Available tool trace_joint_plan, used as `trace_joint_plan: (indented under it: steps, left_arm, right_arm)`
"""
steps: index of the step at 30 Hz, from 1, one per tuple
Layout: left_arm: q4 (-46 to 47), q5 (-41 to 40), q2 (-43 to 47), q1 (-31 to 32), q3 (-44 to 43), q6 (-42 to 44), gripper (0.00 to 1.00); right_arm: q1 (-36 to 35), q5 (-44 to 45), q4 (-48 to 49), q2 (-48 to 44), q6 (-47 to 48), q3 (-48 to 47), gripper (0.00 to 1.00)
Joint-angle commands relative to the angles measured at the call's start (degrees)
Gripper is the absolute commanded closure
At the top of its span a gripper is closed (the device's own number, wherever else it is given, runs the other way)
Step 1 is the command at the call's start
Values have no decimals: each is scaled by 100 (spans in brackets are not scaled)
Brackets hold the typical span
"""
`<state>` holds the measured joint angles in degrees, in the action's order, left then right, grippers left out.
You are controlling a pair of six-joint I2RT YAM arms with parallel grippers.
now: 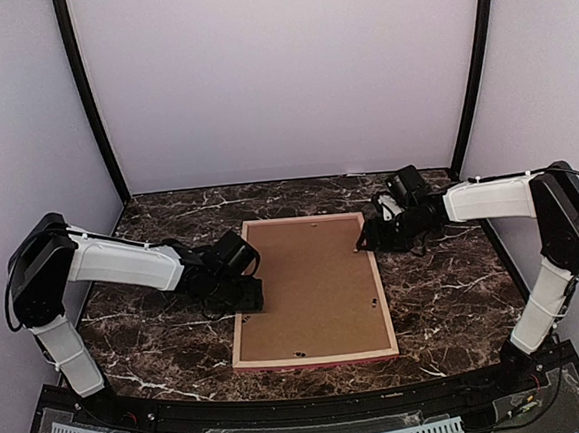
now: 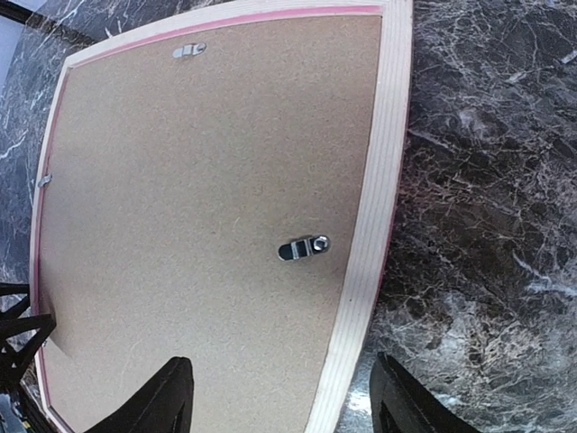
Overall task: Put the photo into the frame
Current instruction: Place the backboard on the frame body, then hold the photo frame at the center of the board.
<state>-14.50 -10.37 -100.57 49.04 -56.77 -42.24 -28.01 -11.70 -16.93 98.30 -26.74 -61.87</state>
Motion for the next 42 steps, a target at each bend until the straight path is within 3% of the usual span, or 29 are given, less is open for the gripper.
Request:
trace_joint_plan:
  steps: [1,7,11,21,32,42]
  left_arm:
    - [-292,79,558,12,69,231,29]
    - [-205,229,1051,-125,50,363,27]
    - [-115,406,1314,-343,152,392,26]
    - [-110,520,1665,-794,242,626,26]
    - [-135,561,1487,-1135,124,874,25]
    - [-227,510,944,-1256,-217,1188,26]
  right_arm:
    - [74,8,164,24,98,183,35]
    - [85,-201,353,101,92,334,52]
    - [87,-248,410,190,105,406,58]
    - [94,-7,469,240,149,568,62]
    - [91,-83,585,343,169,718,65]
    - [94,25,478,259,238,771,76]
